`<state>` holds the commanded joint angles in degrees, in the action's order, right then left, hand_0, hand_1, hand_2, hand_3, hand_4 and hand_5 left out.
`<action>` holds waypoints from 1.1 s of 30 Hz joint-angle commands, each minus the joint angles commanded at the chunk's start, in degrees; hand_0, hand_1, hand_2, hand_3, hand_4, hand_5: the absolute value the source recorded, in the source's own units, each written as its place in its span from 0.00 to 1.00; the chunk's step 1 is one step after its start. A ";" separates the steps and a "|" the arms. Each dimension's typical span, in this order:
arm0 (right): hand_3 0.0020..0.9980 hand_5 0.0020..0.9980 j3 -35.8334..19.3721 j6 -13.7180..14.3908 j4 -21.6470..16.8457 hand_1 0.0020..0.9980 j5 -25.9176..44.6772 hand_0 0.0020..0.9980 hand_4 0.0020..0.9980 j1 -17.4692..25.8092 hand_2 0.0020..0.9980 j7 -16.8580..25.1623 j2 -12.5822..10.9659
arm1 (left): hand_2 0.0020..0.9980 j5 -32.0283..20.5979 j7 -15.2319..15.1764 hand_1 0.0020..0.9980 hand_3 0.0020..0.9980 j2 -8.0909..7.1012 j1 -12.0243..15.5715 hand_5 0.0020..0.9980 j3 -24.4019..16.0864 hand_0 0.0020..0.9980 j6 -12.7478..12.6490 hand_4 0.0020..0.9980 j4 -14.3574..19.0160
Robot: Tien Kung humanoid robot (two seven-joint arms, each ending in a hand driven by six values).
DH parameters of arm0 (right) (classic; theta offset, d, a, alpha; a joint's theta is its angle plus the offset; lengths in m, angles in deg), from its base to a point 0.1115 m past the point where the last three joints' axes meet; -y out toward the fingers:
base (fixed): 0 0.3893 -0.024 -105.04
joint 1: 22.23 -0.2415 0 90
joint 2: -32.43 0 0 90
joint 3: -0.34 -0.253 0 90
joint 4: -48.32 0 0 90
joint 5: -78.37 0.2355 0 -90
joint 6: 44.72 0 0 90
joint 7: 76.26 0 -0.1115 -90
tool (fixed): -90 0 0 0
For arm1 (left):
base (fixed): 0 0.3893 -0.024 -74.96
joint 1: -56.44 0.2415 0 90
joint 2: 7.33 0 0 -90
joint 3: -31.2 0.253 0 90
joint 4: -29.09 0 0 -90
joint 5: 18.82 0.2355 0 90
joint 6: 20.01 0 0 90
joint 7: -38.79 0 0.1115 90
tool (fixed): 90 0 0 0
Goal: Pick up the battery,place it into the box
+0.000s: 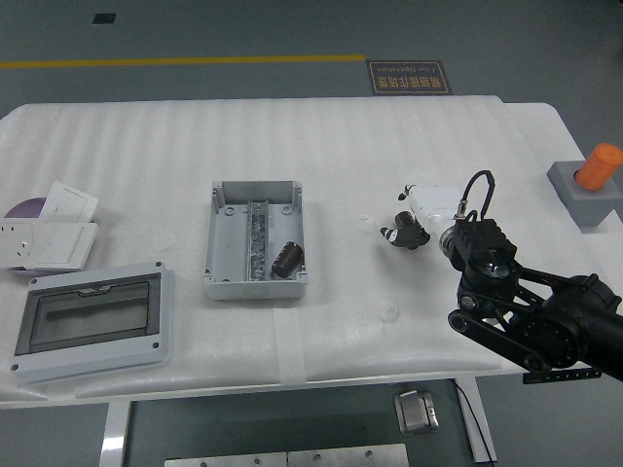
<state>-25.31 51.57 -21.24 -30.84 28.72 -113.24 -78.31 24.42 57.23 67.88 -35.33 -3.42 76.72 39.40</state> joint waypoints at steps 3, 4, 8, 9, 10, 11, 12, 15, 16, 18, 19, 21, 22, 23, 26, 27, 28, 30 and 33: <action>0.88 0.70 0.35 -0.05 0.79 0.64 0.37 0.43 0.90 0.03 0.70 0.00 0.13 | 0.57 -0.12 -0.02 0.68 0.59 0.04 -0.02 0.45 0.18 0.66 0.06 0.52 0.00; 0.88 0.70 0.44 -0.09 1.04 0.64 0.49 0.43 0.90 0.05 0.70 0.00 0.17 | 0.57 -0.24 -0.05 0.68 0.59 0.05 -0.03 0.45 0.30 0.66 0.07 0.52 0.00; 0.88 0.73 0.65 -0.29 1.76 0.64 0.82 0.43 0.93 0.12 0.70 0.00 0.17 | 0.57 -0.47 -0.11 0.68 0.59 0.09 -0.10 0.45 0.56 0.67 0.15 0.52 0.00; 0.88 0.73 0.66 -0.42 1.79 0.64 0.85 0.43 0.93 0.13 0.70 0.00 0.10 | 0.57 -0.49 -0.11 0.68 0.59 0.10 -0.11 0.45 0.60 0.67 0.17 0.52 0.00; 0.88 0.73 0.67 -0.64 1.68 0.64 0.94 0.43 0.93 0.09 0.70 0.00 -0.07 | 0.57 -0.50 -0.11 0.68 0.59 0.10 -0.11 0.45 0.63 0.67 0.18 0.52 0.00; 0.88 0.74 0.68 -0.95 1.42 0.64 1.04 0.43 0.93 0.00 0.70 0.00 -0.39 | 0.57 -0.48 -0.10 0.68 0.59 0.10 -0.11 0.45 0.62 0.67 0.21 0.52 0.00; 0.88 0.74 0.68 -1.23 1.17 0.64 1.15 0.43 0.93 -0.11 0.70 0.00 -0.68 | 0.57 -0.43 -0.08 0.68 0.59 0.10 -0.10 0.45 0.58 0.67 0.22 0.52 0.00; 0.88 0.74 0.75 -2.76 -0.28 0.64 1.59 0.43 0.93 -0.90 0.70 0.00 -2.32 | 0.57 -0.45 -0.08 0.68 0.59 0.06 -0.10 0.45 0.58 0.67 0.22 0.52 0.00; 0.88 0.74 0.80 -3.23 -0.78 0.64 1.82 0.43 0.93 -1.22 0.70 0.00 -2.87 | 0.57 -0.46 -0.09 0.68 0.59 0.04 -0.10 0.45 0.59 0.67 0.22 0.52 0.00; 0.88 0.74 1.10 -4.56 -2.23 0.63 2.82 0.43 0.93 -2.14 0.69 0.00 -4.42 | 0.57 -0.44 -0.08 0.68 0.58 0.00 -0.12 0.45 0.55 0.67 0.22 0.52 0.00; 0.88 0.74 1.41 -5.41 -3.22 0.63 3.87 0.43 0.93 -2.78 0.69 0.00 -5.47 | 0.57 -0.43 -0.08 0.68 0.58 -0.03 -0.13 0.45 0.54 0.67 0.22 0.52 0.00; 0.88 0.74 1.86 -6.41 -4.46 0.63 5.53 0.43 0.93 -3.57 0.69 0.72 -6.80 | 0.57 -0.38 -0.06 0.68 0.58 -0.07 -0.16 0.45 0.49 0.67 0.22 0.52 0.00; 0.88 0.74 2.23 -6.82 -5.19 0.63 6.80 0.43 0.93 -4.08 0.69 1.74 -7.68 | 0.57 -0.39 -0.07 0.68 0.58 -0.09 -0.17 0.45 0.49 0.67 0.20 0.52 0.00; 0.89 0.72 2.59 -7.04 -5.71 0.64 7.90 0.44 0.92 -4.55 0.70 2.83 -8.41 | 0.57 -0.42 -0.07 0.68 0.58 -0.10 -0.19 0.45 0.52 0.67 0.19 0.52 0.00; 0.89 0.72 4.67 -7.17 -6.36 0.64 10.13 0.44 0.92 -6.44 0.70 6.75 -10.53 | 0.57 -0.73 -0.11 0.68 0.58 -0.11 -0.24 0.45 0.85 0.67 0.17 0.52 0.00; 0.89 0.72 5.74 -7.10 -6.25 0.64 9.51 0.44 0.92 -7.24 0.70 8.24 -11.13 | 0.57 -0.86 -0.13 0.68 0.58 -0.12 -0.26 0.45 0.98 0.67 0.16 0.52 0.00; 0.89 0.72 6.58 -7.06 -6.14 0.64 8.85 0.44 0.92 -7.83 0.70 9.48 -11.51 | 0.57 -0.93 -0.15 0.68 0.58 -0.14 -0.27 0.45 1.04 0.67 0.15 0.52 0.00; 0.93 0.67 8.76 -7.11 -5.78 0.66 6.79 0.46 0.92 -9.31 0.73 12.14 -12.18 | 0.57 -0.95 -0.15 0.68 0.58 -0.21 -0.30 0.45 1.09 0.67 0.13 0.52 0.00; 0.93 0.67 12.18 -7.79 -4.95 0.66 3.88 0.46 0.92 -11.20 0.73 15.86 -12.40 | 0.57 -0.83 -0.12 0.68 0.58 -0.32 -0.36 0.45 1.06 0.67 0.12 0.52 0.00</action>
<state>-13.13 43.77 -26.19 -26.96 17.52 -97.38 -90.72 23.60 57.11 67.56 -35.68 -2.36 76.83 39.40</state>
